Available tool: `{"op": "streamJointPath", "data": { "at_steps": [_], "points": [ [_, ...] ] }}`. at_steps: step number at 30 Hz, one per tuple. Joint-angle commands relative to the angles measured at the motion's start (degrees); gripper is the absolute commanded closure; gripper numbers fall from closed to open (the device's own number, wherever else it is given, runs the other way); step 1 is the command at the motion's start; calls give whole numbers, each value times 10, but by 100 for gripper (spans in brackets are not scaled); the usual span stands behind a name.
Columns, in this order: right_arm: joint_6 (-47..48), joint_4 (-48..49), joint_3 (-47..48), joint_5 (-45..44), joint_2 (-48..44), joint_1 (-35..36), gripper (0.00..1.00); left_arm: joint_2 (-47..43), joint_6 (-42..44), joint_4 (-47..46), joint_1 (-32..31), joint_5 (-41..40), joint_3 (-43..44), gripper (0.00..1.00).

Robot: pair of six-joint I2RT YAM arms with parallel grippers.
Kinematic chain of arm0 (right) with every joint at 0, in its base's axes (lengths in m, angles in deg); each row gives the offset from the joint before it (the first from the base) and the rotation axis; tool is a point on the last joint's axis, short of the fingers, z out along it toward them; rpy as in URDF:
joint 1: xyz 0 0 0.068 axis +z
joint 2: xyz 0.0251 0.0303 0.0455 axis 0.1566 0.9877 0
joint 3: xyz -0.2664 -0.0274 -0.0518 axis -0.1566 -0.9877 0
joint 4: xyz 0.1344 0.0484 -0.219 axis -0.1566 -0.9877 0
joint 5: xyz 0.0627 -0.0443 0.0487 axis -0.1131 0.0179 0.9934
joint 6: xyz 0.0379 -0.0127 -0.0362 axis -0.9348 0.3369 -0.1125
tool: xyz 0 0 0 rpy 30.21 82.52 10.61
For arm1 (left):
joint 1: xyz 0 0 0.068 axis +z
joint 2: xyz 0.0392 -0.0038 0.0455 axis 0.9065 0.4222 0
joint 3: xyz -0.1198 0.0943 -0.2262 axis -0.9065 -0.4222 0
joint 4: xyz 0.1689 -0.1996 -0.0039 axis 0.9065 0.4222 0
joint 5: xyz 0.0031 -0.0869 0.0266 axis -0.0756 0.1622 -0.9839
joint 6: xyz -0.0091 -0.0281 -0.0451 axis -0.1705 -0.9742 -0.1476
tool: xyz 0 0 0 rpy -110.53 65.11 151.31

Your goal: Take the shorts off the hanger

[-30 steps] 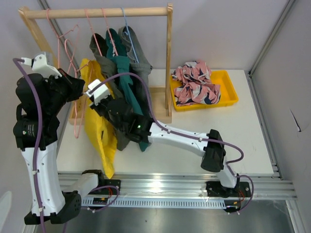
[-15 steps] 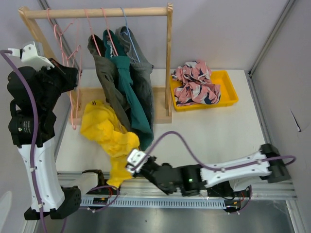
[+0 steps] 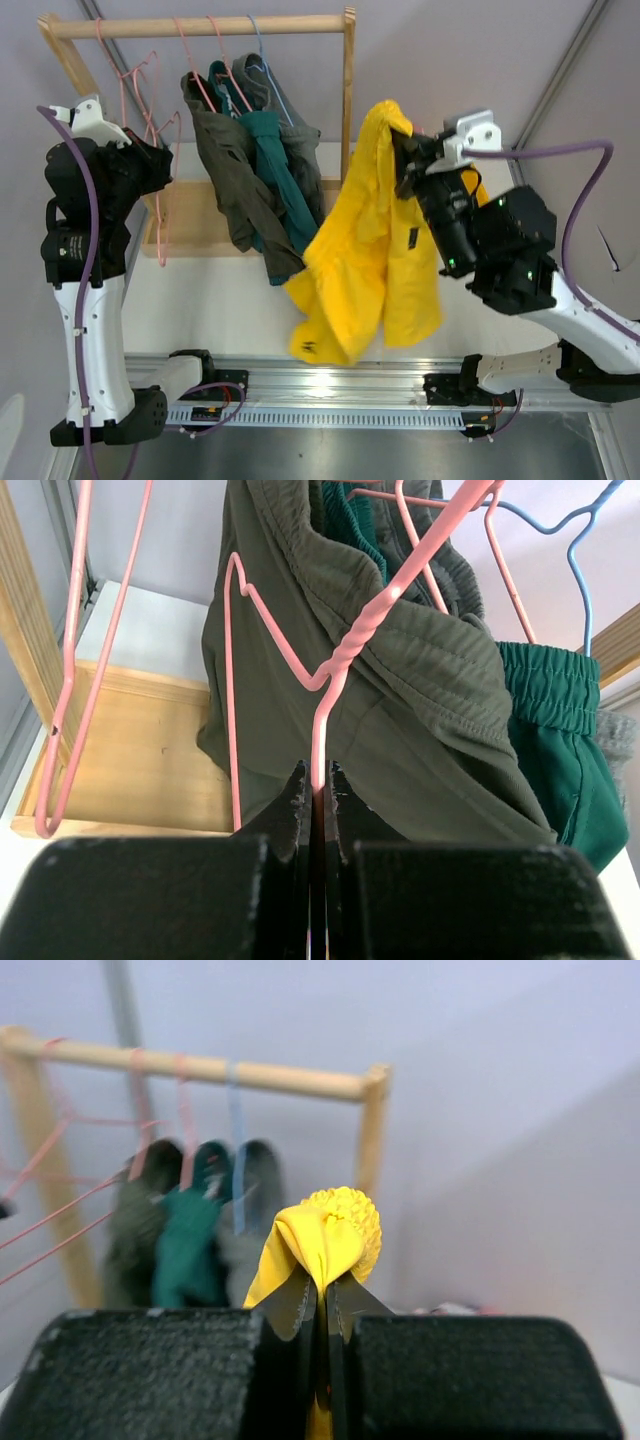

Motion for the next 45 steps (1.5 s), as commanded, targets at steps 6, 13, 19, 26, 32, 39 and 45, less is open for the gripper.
{"op": "streamJointPath", "data": {
  "at_steps": [6, 13, 19, 26, 32, 39, 45],
  "points": [
    [-23, -106, 241, 186, 123, -242, 100, -14, 9, -68, 0, 8, -33, 100],
    [-8, -93, 471, 238, 259, -387, 100, -4, 11, -79, 0, 14, -37, 100],
    [-85, -30, 463, 300, 302, -497, 100, -7, 12, -81, -1, 17, -43, 100],
    [-203, 153, 157, 363, 295, -603, 100, 0, 12, -80, -1, 15, -32, 100],
    [-299, 194, 79, 426, 390, -637, 100, 4, 13, -76, -2, 8, -28, 100],
    [-364, 303, -121, 434, 377, -627, 100, 19, 14, -74, -1, -2, -7, 100],
    [-434, 391, -283, 438, 397, -620, 100, 36, 12, -80, -2, 5, 14, 100]
  ]
}}
